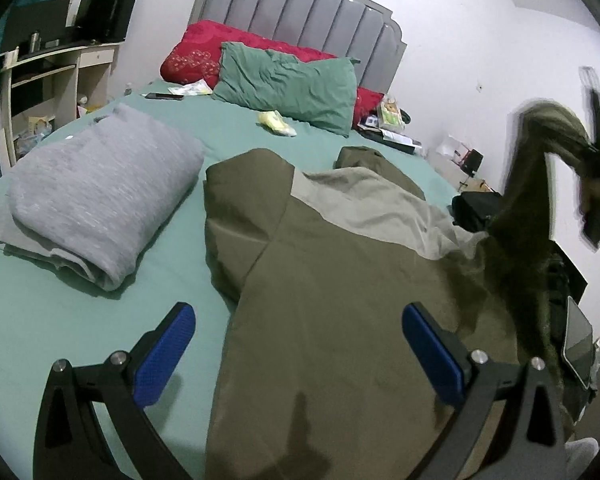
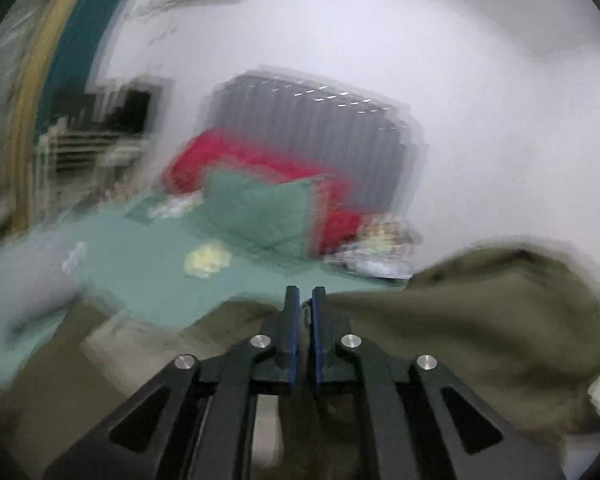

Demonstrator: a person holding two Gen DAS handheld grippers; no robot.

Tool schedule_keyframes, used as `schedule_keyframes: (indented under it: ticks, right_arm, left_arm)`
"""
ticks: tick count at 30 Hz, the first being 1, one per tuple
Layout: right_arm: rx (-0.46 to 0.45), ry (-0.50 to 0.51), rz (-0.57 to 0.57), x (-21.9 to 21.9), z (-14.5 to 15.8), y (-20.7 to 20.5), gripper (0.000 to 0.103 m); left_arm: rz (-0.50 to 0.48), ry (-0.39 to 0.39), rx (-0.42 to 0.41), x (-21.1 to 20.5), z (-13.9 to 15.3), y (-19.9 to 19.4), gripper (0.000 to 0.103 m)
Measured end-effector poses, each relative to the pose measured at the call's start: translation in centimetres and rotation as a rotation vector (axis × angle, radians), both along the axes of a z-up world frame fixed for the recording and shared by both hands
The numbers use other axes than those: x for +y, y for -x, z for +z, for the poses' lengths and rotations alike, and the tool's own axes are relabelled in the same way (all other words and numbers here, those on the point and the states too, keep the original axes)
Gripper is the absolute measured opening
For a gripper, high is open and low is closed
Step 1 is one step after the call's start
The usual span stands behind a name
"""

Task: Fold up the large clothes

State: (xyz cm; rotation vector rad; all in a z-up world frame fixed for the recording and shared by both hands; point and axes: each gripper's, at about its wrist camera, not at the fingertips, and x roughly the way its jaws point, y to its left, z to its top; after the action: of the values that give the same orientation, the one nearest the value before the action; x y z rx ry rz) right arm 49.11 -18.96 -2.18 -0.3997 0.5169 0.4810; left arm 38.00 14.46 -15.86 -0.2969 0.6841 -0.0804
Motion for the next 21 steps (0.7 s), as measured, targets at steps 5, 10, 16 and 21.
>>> schedule_keyframes:
  ticks: [5, 10, 16, 21]
  right_arm:
    - [0.348, 0.144, 0.167, 6.9, -14.9, 3.9, 0.036]
    - [0.336, 0.087, -0.011, 2.1, -18.3, 5.0, 0.055]
    - [0.260, 0.100, -0.255, -4.4, -17.5, 6.2, 0.064]
    - [0.304, -0.212, -0.560, -14.9, -16.2, 2.1, 0.079]
  left_arm:
    - [0.023, -0.033, -0.002, 0.5, 0.0, 0.0, 0.103]
    - [0.033, -0.033, 0.015, 1.3, -0.8, 0.0, 0.103]
    - [0.014, -0.029, 0.033, 0.9, -1.2, -0.5, 0.103]
    - [0.003, -0.040, 0.033, 0.3, -1.4, -0.4, 0.103]
